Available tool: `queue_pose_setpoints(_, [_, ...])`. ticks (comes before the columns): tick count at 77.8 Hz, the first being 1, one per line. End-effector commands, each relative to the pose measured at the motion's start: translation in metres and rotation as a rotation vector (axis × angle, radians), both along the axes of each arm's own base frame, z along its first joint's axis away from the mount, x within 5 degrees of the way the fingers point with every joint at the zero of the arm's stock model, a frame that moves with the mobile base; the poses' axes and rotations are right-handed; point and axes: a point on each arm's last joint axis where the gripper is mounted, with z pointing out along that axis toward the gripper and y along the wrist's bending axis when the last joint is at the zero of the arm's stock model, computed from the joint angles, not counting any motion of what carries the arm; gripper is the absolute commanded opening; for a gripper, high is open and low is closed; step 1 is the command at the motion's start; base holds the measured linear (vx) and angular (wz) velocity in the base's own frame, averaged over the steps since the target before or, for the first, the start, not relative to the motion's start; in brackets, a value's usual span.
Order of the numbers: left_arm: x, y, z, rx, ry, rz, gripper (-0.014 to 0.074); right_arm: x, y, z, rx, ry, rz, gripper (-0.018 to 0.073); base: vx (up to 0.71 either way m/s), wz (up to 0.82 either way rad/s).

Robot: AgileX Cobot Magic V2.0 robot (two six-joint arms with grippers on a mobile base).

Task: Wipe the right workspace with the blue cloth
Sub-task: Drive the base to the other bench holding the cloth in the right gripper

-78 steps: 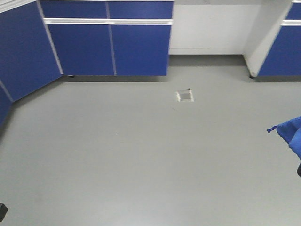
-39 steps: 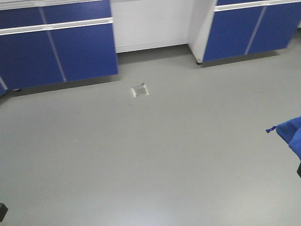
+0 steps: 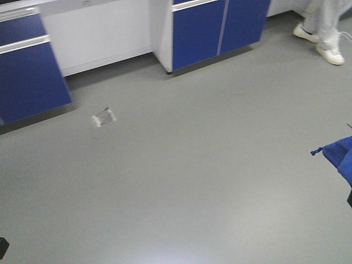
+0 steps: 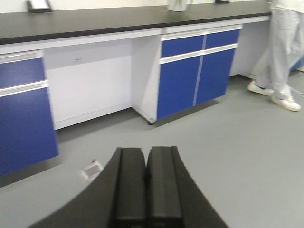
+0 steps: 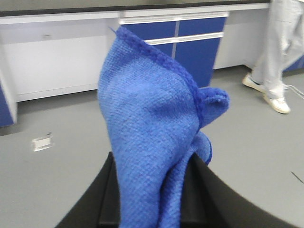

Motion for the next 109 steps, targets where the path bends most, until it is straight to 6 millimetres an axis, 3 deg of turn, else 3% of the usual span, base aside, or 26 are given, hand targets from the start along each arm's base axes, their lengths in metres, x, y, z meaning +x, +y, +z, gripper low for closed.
queue_pose_setpoints(1, [-0.0006, 0.0009, 0.0161, -0.016, -0.113, 0.011, -0.0006, 0.0028, -0.0021, 0.0166, -0.006, -0.105, -0.023, 0.0000, 0.16, -0.53])
queue_pose_setpoints(45, [-0.0006, 0.0009, 0.0161, -0.016, -0.113, 0.011, -0.0006, 0.0028, -0.0021, 0.0166, -0.006, -0.105, -0.023, 0.0000, 0.21, -0.35])
queue_pose_setpoints(109, [-0.0006, 0.0009, 0.0161, -0.016, -0.113, 0.011, -0.0006, 0.0028, -0.0021, 0.0166, -0.006, -0.105, -0.023, 0.0000, 0.38, 0.14])
